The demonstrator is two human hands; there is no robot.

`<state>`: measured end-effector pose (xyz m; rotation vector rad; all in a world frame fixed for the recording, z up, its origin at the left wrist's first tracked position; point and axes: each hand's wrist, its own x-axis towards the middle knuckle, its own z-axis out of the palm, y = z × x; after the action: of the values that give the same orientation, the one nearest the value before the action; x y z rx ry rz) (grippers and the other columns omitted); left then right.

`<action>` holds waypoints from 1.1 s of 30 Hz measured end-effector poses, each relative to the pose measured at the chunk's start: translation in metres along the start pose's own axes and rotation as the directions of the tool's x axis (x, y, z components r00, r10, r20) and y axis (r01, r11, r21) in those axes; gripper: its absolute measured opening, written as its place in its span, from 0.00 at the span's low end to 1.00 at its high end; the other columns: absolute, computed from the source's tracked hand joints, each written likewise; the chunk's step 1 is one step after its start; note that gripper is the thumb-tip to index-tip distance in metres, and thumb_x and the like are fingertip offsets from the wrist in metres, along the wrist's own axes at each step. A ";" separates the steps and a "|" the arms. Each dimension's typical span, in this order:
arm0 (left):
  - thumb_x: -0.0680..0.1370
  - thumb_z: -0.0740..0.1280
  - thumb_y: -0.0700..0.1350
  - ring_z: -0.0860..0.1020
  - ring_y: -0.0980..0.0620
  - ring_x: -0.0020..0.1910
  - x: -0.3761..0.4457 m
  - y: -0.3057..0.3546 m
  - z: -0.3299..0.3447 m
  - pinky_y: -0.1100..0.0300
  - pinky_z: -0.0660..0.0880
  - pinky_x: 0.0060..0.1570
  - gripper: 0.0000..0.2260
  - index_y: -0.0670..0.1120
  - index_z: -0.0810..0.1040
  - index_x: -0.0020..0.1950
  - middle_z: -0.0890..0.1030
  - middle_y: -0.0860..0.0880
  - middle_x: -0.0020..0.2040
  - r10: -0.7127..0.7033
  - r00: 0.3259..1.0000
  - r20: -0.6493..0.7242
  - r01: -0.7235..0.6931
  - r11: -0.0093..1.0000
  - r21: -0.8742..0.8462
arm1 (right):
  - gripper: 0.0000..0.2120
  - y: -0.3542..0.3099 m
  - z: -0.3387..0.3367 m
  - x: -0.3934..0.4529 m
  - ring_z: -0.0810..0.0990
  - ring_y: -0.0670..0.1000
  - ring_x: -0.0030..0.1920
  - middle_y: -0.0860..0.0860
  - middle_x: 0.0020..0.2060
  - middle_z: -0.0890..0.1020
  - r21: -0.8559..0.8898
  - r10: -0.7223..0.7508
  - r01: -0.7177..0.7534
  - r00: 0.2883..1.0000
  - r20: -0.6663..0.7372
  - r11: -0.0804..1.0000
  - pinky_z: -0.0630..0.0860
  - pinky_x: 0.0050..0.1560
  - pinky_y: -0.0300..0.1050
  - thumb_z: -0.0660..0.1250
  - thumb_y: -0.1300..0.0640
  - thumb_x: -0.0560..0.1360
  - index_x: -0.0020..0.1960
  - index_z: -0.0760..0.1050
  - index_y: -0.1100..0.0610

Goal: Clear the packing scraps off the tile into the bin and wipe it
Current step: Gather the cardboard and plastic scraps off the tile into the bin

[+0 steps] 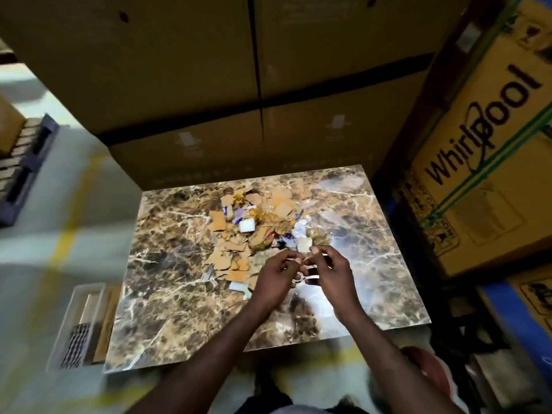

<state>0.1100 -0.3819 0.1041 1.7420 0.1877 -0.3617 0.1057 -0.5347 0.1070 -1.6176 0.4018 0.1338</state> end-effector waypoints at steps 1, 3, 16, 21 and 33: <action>0.86 0.65 0.46 0.86 0.53 0.45 0.002 -0.004 -0.013 0.58 0.80 0.41 0.08 0.53 0.84 0.58 0.88 0.50 0.48 -0.004 0.999 -0.036 0.004 1.000 0.003 | 0.07 0.000 0.010 0.004 0.89 0.57 0.43 0.53 0.45 0.88 -0.018 0.005 -0.005 1.000 0.009 1.000 0.86 0.43 0.54 0.67 0.49 0.85 0.58 0.82 0.49; 0.85 0.66 0.43 0.86 0.55 0.43 0.008 -0.018 -0.039 0.60 0.78 0.40 0.08 0.53 0.84 0.55 0.88 0.51 0.47 -0.009 0.992 -0.122 0.014 0.999 0.036 | 0.06 0.003 0.031 0.014 0.88 0.56 0.40 0.53 0.44 0.88 -0.055 0.021 -0.020 1.000 0.013 0.998 0.86 0.42 0.55 0.67 0.51 0.85 0.57 0.82 0.50; 0.78 0.77 0.43 0.82 0.46 0.60 0.048 -0.107 -0.055 0.50 0.82 0.57 0.25 0.53 0.76 0.75 0.79 0.45 0.64 -0.093 0.973 -0.212 0.152 0.947 0.284 | 0.13 0.065 0.029 0.066 0.86 0.53 0.46 0.50 0.48 0.86 -0.522 0.073 -0.099 0.995 -0.071 0.847 0.83 0.48 0.48 0.70 0.66 0.76 0.55 0.83 0.50; 0.78 0.76 0.45 0.74 0.42 0.70 0.066 -0.101 -0.029 0.45 0.79 0.64 0.35 0.63 0.66 0.82 0.72 0.46 0.74 -0.018 0.998 -0.064 0.055 0.761 0.646 | 0.19 0.072 0.021 0.093 0.82 0.56 0.58 0.54 0.59 0.81 -0.665 0.001 0.012 1.000 0.018 0.747 0.77 0.55 0.47 0.71 0.65 0.79 0.67 0.79 0.49; 0.79 0.76 0.44 0.76 0.43 0.66 0.094 -0.108 -0.006 0.49 0.80 0.60 0.28 0.57 0.70 0.75 0.78 0.47 0.71 -0.006 0.996 -0.088 0.069 0.663 0.745 | 0.39 0.078 0.057 0.145 0.75 0.62 0.72 0.56 0.80 0.64 -0.886 0.001 0.302 0.946 0.323 0.350 0.80 0.60 0.54 0.73 0.52 0.80 0.84 0.57 0.40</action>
<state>0.1639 -0.3613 -0.0266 2.5911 0.1355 -0.4365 0.2231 -0.5072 -0.0186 -2.7496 -0.1305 0.5191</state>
